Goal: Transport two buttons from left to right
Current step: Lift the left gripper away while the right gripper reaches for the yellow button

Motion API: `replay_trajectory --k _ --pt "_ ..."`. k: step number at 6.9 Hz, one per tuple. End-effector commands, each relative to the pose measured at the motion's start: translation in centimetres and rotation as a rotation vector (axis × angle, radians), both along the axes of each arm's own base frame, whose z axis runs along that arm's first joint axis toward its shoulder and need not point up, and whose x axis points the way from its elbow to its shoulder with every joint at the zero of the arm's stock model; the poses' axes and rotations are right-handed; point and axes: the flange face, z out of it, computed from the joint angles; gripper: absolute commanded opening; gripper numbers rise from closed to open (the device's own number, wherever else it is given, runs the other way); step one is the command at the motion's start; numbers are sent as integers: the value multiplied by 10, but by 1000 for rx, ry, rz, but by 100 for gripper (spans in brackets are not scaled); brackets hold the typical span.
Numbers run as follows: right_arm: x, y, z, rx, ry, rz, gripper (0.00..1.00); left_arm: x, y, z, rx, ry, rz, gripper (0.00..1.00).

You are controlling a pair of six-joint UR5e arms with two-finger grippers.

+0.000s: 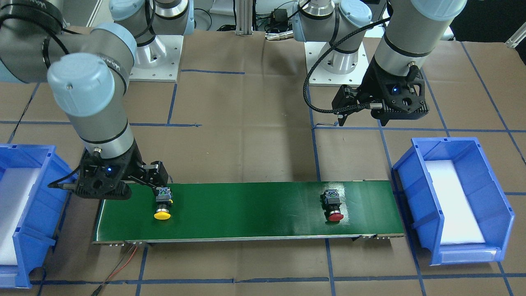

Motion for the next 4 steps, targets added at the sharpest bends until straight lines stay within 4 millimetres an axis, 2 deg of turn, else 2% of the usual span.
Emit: replay_trajectory --k 1,4 --pt "2 -9 -45 80 1 -24 100 0 0 0 -2 0 0 100" --pt "-3 -15 -76 135 7 -34 100 0 0 0 -2 2 2 100"
